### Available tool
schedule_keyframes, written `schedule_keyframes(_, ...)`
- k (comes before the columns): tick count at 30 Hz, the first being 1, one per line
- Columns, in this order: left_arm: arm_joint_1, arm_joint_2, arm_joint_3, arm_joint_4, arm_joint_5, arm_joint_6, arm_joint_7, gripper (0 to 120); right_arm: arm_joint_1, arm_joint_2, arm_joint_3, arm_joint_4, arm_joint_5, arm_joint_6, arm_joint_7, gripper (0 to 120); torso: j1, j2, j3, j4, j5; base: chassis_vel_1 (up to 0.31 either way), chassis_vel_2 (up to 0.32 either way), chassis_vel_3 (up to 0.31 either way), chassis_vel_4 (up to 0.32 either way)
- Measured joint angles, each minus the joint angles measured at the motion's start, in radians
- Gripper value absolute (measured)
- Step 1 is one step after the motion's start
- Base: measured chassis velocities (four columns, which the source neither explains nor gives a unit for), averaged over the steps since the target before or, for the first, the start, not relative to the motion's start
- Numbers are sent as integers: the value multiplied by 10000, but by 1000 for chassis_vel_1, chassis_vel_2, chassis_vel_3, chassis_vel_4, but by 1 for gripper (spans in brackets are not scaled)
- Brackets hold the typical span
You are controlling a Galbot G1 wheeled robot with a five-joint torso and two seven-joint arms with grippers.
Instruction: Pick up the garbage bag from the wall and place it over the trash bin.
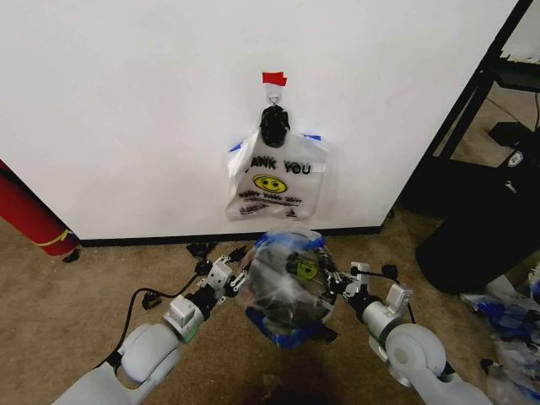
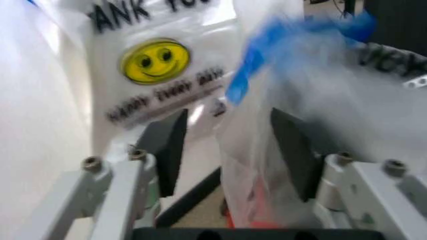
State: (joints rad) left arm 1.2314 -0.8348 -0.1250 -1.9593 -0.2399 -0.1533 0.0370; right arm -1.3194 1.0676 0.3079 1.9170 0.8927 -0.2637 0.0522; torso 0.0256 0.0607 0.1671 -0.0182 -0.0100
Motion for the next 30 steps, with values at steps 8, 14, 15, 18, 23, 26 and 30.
schedule_keyframes(8, -151, -54, -157, 190, 473, -312, -5, 85, -48, -68, 18, -40, -547, 204, -104, 0, 0, 0, 0, 2, -1, 0, 0, 0, 0)
schedule_keyframes(14, -189, -120, -82, -157, 940, -1188, 997, 100, -321, -124, -108, 110, -2041, 666, -432, 0, 0, 0, 0, 0, 0, 0, 0, 0, 0)
schedule_keyframes(15, -189, -120, -82, -157, 940, -1188, 997, 100, -321, -124, -108, 110, -2041, 666, -432, 0, 0, 0, 0, 0, 0, 0, 0, 0, 0)
schedule_keyframes(18, -152, -192, 35, -154, 1982, -1449, 1445, 100, -386, -145, -232, 324, -2691, 929, -539, 0, 0, 0, 0, 2, -1, 0, 0, 0, 0)
schedule_keyframes(23, -298, -263, 220, 81, 3376, -1668, 1633, 100, -430, -182, -364, 628, -3377, 1148, -614, 0, 0, 0, 0, 2, -1, 0, 0, 0, 0)
schedule_keyframes(26, -584, -310, 376, 211, 3802, -1300, 1012, 100, -525, -188, -461, 745, -4070, 1427, -751, 0, 0, 0, 0, 1, -1, 0, 0, 0, 0)
schedule_keyframes(30, -698, -289, 440, 173, 3343, -707, 427, 100, -646, -185, -498, 722, -4853, 1869, -944, 0, 0, 0, 0, 0, -1, 0, 0, 0, 0)
